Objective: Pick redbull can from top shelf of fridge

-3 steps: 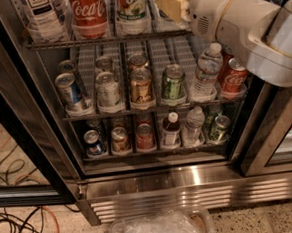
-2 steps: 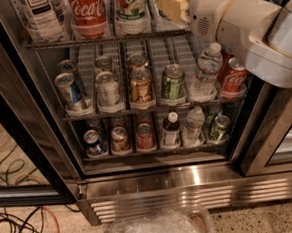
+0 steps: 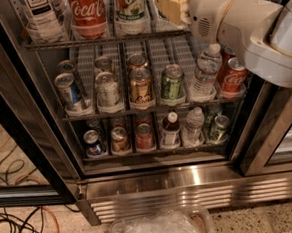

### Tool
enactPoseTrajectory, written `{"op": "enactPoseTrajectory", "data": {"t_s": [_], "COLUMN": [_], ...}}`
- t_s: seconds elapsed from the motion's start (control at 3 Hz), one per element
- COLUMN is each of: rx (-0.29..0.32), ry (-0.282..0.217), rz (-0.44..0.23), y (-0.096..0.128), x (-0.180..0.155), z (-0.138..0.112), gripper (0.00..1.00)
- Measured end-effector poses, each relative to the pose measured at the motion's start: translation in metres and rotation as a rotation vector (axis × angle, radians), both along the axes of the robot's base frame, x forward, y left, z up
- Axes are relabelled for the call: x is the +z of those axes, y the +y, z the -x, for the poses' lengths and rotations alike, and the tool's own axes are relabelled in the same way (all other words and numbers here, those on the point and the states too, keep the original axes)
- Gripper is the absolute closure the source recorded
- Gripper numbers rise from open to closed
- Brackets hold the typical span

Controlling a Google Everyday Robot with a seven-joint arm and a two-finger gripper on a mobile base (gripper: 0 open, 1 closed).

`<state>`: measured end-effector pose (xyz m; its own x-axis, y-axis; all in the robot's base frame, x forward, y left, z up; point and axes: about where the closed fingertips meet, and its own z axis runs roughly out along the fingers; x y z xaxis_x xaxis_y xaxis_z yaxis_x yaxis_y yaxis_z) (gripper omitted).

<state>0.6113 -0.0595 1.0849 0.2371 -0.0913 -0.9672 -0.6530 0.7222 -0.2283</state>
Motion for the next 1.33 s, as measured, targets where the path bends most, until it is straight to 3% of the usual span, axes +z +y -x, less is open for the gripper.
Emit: {"op": "enactPoseTrajectory", "data": {"t_s": [0.67, 1.0, 1.33], "rx": [0.017, 0.043, 0.061], "ry": [-0.009, 0.003, 0.06], "rz": [0.015, 0.012, 0.01], "y": [0.005, 0.008, 0.009], "x": [0.007, 0.017, 0.006], "z": [0.004, 0.029, 0.057], "gripper": [1.0, 1.0, 1.0]}}
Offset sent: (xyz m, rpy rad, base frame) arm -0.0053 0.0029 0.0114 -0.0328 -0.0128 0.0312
